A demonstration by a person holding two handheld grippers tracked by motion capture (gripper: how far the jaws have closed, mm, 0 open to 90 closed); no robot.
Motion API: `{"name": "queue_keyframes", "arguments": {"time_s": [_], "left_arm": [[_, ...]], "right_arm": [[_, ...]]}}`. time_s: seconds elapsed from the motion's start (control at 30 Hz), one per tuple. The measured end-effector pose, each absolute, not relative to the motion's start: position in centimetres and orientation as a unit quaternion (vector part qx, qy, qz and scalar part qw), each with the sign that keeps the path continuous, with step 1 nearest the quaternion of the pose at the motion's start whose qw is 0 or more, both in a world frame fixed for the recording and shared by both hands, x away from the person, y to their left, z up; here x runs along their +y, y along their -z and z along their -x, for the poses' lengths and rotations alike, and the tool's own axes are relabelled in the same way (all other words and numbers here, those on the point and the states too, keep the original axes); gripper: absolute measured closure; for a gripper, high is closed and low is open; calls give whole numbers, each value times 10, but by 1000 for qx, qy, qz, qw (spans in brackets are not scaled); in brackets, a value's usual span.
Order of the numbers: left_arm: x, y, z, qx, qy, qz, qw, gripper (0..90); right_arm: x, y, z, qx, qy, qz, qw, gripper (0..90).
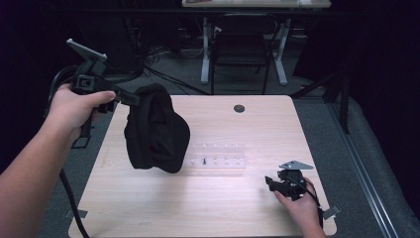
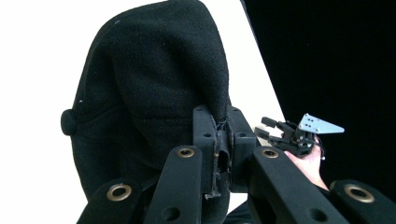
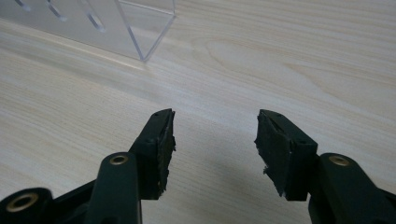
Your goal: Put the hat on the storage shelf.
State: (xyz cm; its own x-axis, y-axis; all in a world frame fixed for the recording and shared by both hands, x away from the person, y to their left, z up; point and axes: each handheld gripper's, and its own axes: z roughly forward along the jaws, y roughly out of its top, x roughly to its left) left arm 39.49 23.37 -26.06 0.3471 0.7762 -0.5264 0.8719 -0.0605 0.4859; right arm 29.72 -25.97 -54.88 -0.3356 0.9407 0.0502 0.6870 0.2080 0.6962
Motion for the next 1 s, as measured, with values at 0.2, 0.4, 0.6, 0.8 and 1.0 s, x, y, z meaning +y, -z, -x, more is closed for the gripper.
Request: {"name": "queue_keyframes", "arguments": {"time_s": [0.2,0.4,0.6,0.8,1.0], "left_arm": [[218,262,-404,568,62,-727,380,856],[204,262,-409,567,65,-727,381,857],[190,263,-414,564,64,-729,381,857],[178,265,-420,566,59,-728,382,857],[170,271,-424,571,55,-726,379,856]], "right_arm": [[-258,549,-297,754,-320,-539,196,462],[-260,548,-297,752,-322,-540,197,462],[-260,548,-297,752,-323,-539,196,462],[-260,547,-297,750,-328,-539,195,462],[-261,546,-297,750,-328,-540,196,463]]}}
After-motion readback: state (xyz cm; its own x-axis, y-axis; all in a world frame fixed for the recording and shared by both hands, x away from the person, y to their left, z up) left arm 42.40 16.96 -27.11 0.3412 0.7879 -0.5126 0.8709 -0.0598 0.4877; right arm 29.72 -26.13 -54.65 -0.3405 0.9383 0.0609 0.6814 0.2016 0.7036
